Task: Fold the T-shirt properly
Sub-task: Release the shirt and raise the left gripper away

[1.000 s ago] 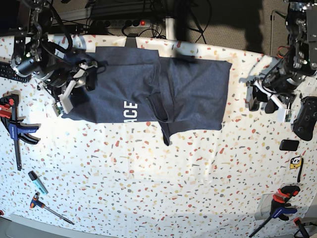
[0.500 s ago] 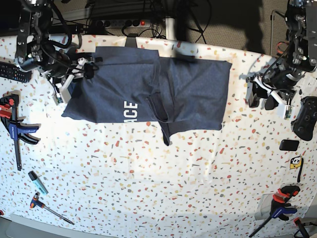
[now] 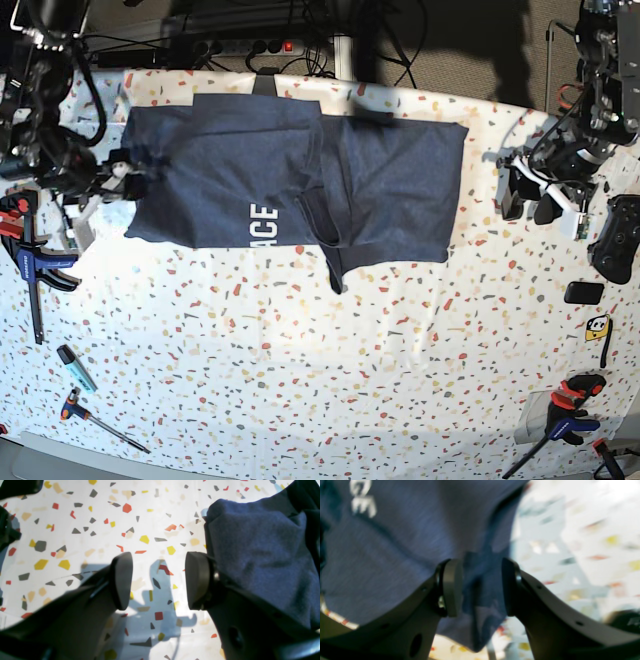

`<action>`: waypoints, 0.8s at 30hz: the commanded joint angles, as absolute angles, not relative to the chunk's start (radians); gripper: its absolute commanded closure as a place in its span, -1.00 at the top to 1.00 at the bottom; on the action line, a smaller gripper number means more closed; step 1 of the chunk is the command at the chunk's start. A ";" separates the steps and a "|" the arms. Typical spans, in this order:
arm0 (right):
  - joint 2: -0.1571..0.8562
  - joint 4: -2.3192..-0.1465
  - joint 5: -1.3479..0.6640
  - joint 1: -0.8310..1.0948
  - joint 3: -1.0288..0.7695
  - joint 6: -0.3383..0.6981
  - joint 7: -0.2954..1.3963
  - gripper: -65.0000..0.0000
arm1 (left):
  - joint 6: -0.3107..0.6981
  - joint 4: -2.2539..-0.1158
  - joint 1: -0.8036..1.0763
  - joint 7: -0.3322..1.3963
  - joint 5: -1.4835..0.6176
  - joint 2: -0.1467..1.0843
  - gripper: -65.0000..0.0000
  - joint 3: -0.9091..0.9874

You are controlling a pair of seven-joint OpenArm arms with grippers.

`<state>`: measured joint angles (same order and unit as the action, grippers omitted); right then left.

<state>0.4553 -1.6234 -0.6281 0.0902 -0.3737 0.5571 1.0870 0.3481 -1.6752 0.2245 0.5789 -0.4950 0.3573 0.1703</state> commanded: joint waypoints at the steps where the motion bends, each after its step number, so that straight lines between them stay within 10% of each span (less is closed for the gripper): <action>1: 0.482 -1.605 -0.633 0.077 -0.379 0.568 1.085 -0.20 | 0.353 -1.695 0.216 0.552 -0.506 0.371 0.00 0.178; 24: 0.485 -1.360 -0.867 0.061 -0.365 0.685 1.086 -0.20 | 0.352 -1.695 0.216 0.553 -0.507 0.356 0.00 0.177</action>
<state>0.4679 -1.3506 -0.8700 0.0689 -0.3630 0.6712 1.0748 0.3485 -1.6752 0.2245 0.5785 -0.4953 0.3454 0.1703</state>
